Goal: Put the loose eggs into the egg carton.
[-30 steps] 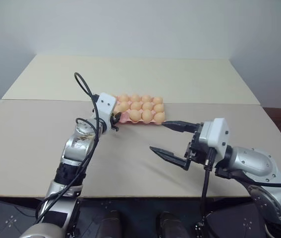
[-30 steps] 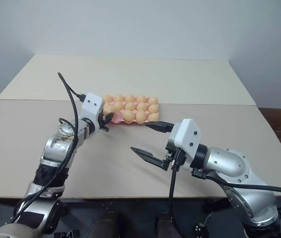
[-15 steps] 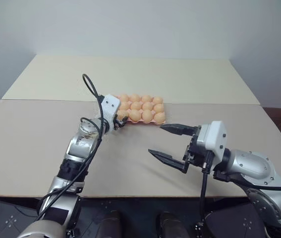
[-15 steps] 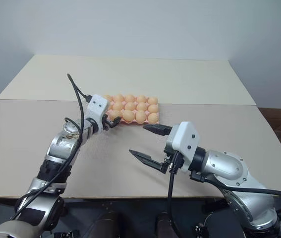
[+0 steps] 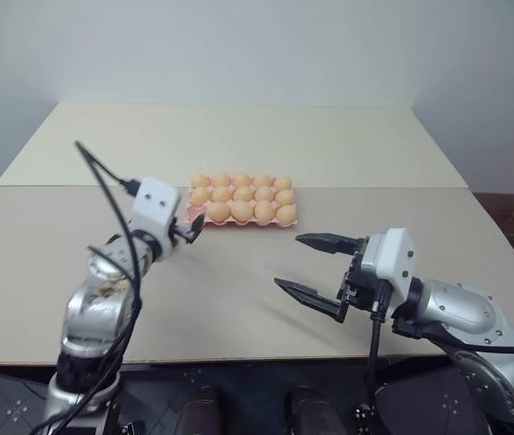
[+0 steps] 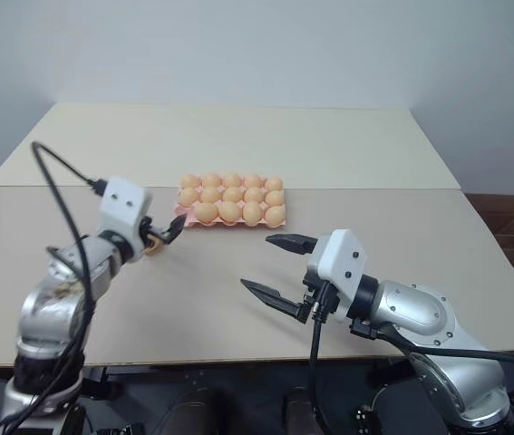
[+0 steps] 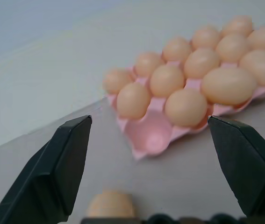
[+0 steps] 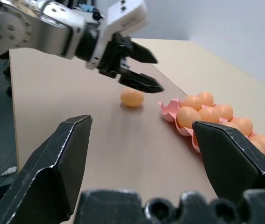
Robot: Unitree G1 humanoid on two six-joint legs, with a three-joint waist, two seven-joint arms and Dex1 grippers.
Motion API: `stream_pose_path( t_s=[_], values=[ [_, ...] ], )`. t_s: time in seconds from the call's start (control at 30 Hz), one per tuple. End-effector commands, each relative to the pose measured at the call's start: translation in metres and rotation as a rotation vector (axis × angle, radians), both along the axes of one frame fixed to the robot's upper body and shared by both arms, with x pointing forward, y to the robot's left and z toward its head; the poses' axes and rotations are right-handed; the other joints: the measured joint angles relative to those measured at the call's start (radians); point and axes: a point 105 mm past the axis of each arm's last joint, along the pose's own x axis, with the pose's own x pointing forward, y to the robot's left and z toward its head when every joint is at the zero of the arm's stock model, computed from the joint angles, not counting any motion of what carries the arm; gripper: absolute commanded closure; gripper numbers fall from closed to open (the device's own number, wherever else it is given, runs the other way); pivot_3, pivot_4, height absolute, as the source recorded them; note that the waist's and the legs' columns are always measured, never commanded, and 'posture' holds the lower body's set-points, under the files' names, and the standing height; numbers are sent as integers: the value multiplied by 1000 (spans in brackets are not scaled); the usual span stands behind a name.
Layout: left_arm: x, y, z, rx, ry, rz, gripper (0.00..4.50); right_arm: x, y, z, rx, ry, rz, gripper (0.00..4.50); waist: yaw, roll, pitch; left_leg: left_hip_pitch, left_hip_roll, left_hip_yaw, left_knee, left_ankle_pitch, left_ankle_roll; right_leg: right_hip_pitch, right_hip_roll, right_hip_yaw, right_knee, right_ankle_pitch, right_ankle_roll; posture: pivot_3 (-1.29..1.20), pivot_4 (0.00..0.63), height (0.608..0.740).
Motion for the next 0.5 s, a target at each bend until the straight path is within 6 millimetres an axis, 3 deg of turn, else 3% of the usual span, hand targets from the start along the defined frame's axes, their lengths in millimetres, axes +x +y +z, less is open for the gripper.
stream_pose_path(
  t_s=[0.03, 0.2, 0.5],
  values=[
    [-12, 10, 5, -44, 6, 70, 198, -2, -2, 10, 11, -47, 2, 444, 1, 0, 0, 0, 0, 0, 0, 0, 0, 0, 0, 0, 0, 0, 0, 0, 150, 740],
    [-18, 18, -15, -65, 79, 119, 198, -10, -1, 3, -39, -7, 87, 444, 0, 0, 0, -1, 0, 0, 0, 0, 0, 0, 0, 0, -1, 0, 0, 0, 150, 740],
    [-5, 26, -20, -93, 111, 142, 198, -16, 1, 1, -62, -6, 141, 444, -2, -1, 0, 0, 0, -1, 0, 0, 0, 0, 0, 0, -1, 0, 0, 0, 150, 740]
  ],
)
